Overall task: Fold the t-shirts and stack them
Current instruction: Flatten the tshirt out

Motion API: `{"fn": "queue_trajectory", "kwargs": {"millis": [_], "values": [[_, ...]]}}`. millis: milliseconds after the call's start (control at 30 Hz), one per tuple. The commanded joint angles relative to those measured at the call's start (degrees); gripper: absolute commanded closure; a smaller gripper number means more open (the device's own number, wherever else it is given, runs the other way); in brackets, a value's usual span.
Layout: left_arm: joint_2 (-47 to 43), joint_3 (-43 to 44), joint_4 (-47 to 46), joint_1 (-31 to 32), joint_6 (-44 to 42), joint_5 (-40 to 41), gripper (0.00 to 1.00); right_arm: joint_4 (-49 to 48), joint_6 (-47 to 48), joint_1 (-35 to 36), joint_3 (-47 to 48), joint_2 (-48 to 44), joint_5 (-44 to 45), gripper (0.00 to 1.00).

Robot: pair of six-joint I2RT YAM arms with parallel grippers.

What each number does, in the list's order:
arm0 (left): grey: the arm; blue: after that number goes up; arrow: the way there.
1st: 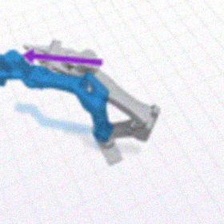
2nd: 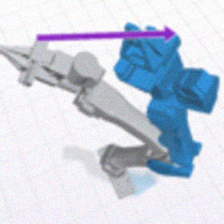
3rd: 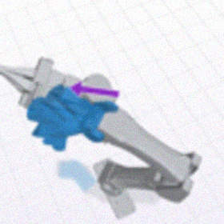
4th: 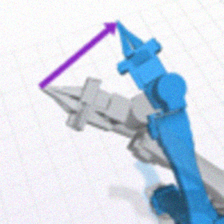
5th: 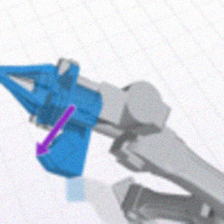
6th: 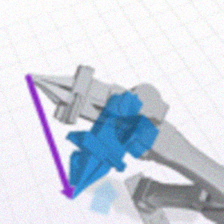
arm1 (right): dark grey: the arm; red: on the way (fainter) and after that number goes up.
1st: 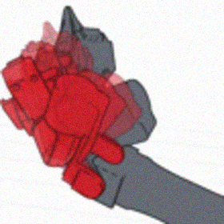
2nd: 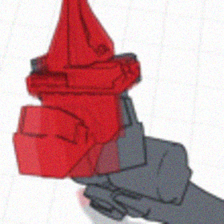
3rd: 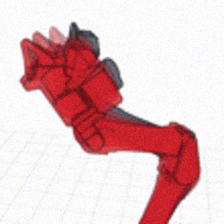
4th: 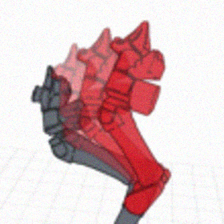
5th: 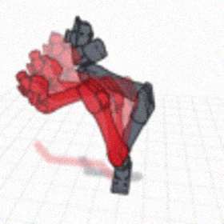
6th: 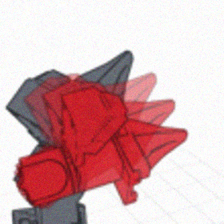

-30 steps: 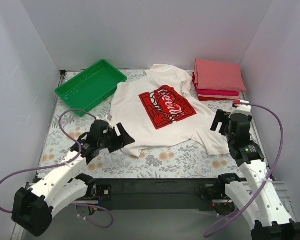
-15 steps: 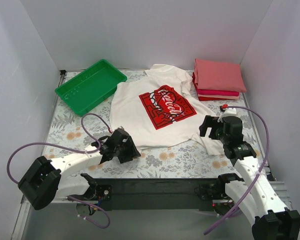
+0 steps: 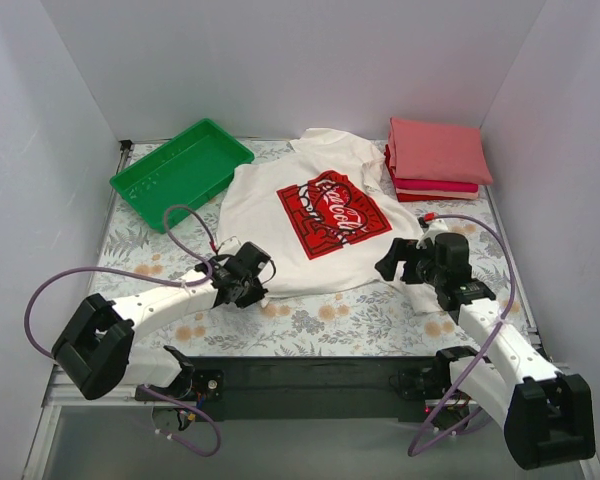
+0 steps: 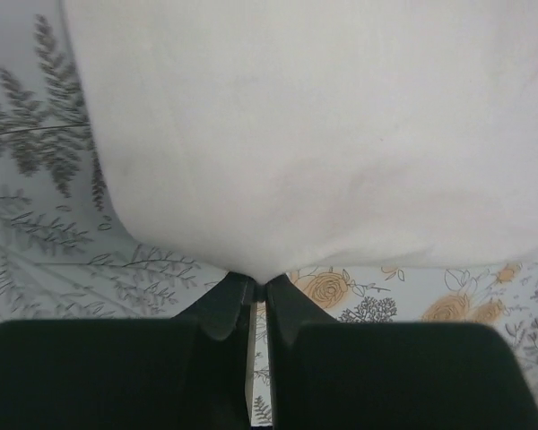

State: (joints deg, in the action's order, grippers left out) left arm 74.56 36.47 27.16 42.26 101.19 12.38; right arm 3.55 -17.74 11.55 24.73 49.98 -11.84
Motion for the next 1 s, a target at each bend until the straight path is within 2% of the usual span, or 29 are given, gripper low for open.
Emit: {"fn": "queue_trajectory", "kwargs": {"millis": [0, 100, 167, 233, 267, 300, 333, 400, 433, 467, 567, 667, 733, 800, 967], "values": [[-1.1, 9.9, 19.2, 0.2, 0.5, 12.4, 1.0, -5.6, -1.2, 1.1, 0.1, 4.1, -4.2, 0.07], [-0.3, 16.9, 34.6, 0.2, 4.1, 18.2, 1.0, -5.4, -1.4, 1.2, 0.1, 6.2, -2.1, 0.07], [-0.2, 18.7, 38.9, 0.3, 4.4, 17.9, 0.97, -4.4, -1.4, 1.2, 0.3, 7.1, 1.4, 0.07], [-0.6, 18.9, 38.7, 0.2, 0.4, 14.2, 0.67, -3.6, -1.1, 1.3, 1.4, 7.9, 2.4, 0.07], [-0.6, 18.6, 38.2, 0.2, -2.4, 12.5, 0.55, -3.5, -1.0, 1.2, 1.6, 8.8, 2.7, 0.07], [-0.6, 18.2, 38.6, 0.2, -2.7, 10.4, 0.5, -2.1, -0.8, 1.2, 1.8, 9.3, 2.8, 0.07], [-0.5, 17.9, 39.5, 0.2, -2.1, 10.3, 0.41, -1.7, -0.5, 1.3, 2.0, 9.7, 2.7, 0.07], [-0.6, 17.2, 42.7, 0.2, 1.1, 12.9, 0.28, -1.2, -0.5, 1.2, 2.2, 10.3, 3.9, 0.07], [-0.8, 17.1, 43.7, 0.1, 2.6, 14.1, 0.18, -0.9, -0.4, 1.2, 2.3, 10.3, 4.5, 0.06], [-1.3, 16.4, 44.3, 0.1, 3.9, 14.9, 0.15, -0.7, -0.4, 1.2, 2.6, 10.2, 5.1, 0.06], [-4.2, 14.6, 42.0, 0.0, 5.1, 14.6, 0.11, -0.4, 0.2, 1.2, 2.8, 9.3, 4.7, 0.04], [-7.9, 11.4, 34.7, 0.0, 5.7, 10.4, 0.11, -0.3, 0.4, 1.2, 2.3, 8.2, 5.8, 0.02], [-11.3, 5.8, 25.4, 0.0, 4.9, 3.7, 0.11, -0.1, -0.5, 1.2, 2.0, 7.9, 7.9, 0.02], [-13.3, 0.1, 18.1, 0.0, 5.9, 0.6, 0.11, -0.1, -1.0, 1.2, 1.9, 7.5, 8.8, 0.02], [-17.8, -5.4, 15.6, -0.2, 12.1, 0.5, 0.14, 0.0, -1.9, 1.2, 1.5, 5.3, 9.6, 0.02]]}}
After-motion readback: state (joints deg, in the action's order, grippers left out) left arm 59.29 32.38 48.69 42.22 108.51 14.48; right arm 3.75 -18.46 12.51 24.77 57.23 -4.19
